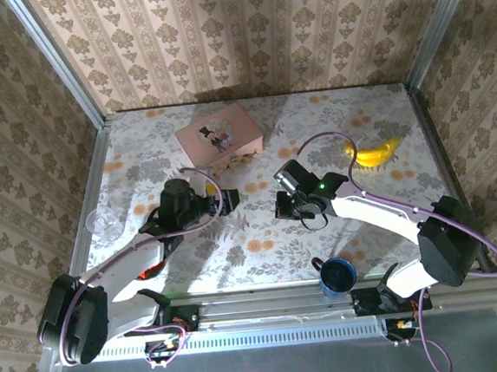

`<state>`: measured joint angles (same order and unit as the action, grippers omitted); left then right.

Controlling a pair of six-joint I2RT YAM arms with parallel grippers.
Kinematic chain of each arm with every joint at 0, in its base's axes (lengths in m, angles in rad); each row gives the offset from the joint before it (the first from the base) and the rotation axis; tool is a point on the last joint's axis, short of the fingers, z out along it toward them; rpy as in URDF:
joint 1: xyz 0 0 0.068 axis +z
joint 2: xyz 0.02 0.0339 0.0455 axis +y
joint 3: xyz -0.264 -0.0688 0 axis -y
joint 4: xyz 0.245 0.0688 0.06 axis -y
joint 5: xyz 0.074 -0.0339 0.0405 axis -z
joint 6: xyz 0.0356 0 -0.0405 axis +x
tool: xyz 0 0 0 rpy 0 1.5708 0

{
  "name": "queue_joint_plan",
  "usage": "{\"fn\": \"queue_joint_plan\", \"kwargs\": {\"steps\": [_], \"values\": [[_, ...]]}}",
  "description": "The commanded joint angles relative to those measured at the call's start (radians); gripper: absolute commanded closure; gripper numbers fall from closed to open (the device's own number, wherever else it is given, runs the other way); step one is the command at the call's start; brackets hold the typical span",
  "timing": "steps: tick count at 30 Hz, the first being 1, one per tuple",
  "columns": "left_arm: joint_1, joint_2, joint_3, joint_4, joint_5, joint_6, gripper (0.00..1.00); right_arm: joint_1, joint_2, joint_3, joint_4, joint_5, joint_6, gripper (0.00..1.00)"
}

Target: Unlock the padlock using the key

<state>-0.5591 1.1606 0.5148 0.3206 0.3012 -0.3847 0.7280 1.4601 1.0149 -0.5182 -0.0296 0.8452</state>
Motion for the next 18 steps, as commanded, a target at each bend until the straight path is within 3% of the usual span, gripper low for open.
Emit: {"fn": "queue_joint_plan", "kwargs": {"steps": [1,4,10,18], "values": [[-0.042,0.033,0.022,0.063,0.147,0.019,0.13,-0.006,-0.037,0.038,0.02,0.033,0.016,1.0],[-0.067,0.06,0.037,0.061,0.172,0.025,0.14,-0.008,-0.051,0.036,0.035,0.03,0.021,1.0],[-0.073,0.132,0.079,0.097,0.236,-0.009,0.31,-0.014,-0.062,0.024,0.075,0.016,0.034,1.0],[-0.093,0.209,0.134,0.129,0.335,-0.039,0.42,-0.018,-0.101,0.007,0.109,0.003,0.047,1.0]]}}
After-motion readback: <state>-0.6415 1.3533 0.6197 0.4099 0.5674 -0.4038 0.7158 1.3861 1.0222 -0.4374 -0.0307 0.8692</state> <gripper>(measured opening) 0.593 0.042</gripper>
